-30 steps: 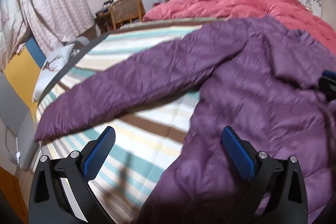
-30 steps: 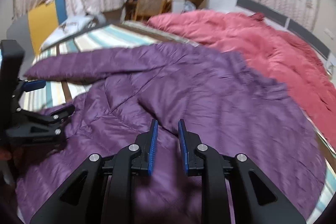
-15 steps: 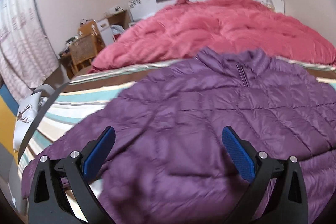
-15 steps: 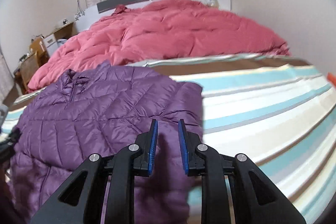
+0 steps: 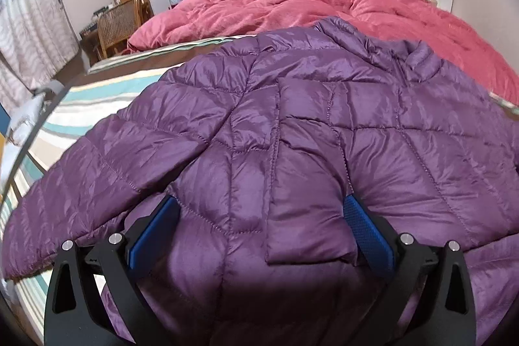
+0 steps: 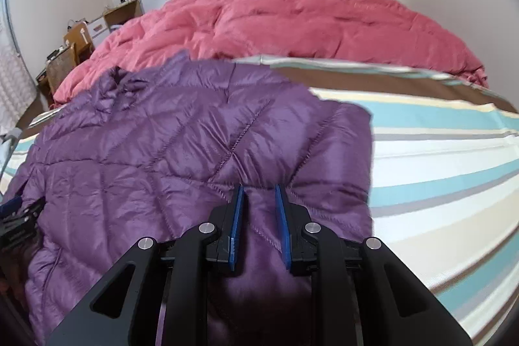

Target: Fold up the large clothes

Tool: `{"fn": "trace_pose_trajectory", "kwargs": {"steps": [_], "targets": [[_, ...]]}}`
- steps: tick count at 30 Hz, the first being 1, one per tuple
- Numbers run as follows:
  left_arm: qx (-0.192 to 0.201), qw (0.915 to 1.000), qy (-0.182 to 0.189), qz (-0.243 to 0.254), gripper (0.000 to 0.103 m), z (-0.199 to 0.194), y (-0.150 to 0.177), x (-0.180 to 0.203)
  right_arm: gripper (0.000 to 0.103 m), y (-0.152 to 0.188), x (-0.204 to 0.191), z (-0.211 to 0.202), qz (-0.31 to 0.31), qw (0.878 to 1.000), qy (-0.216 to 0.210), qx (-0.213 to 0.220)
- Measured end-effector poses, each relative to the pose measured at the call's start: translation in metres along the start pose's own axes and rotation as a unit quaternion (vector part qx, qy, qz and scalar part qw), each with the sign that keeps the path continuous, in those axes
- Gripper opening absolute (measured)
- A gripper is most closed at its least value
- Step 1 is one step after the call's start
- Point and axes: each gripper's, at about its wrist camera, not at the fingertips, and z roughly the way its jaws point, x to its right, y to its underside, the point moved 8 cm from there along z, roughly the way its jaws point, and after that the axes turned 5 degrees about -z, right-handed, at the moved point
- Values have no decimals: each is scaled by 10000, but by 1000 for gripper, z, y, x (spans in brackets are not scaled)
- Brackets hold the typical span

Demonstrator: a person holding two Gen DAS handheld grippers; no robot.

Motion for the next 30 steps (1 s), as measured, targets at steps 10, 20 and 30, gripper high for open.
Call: {"fn": "trace_pose_trajectory", "kwargs": {"steps": [10, 20, 30], "targets": [[164, 9953, 607, -739, 101, -34, 3, -76, 20, 32, -2, -34, -262, 9995, 137, 56], [329, 9726, -222, -2289, 101, -49, 34, -245, 20, 37, -8, -19, -499, 9976, 468, -75], [153, 9096, -863, -4061, 79, -42, 115, -365, 20, 33, -2, -48, -318, 9959, 556, 633]]}}
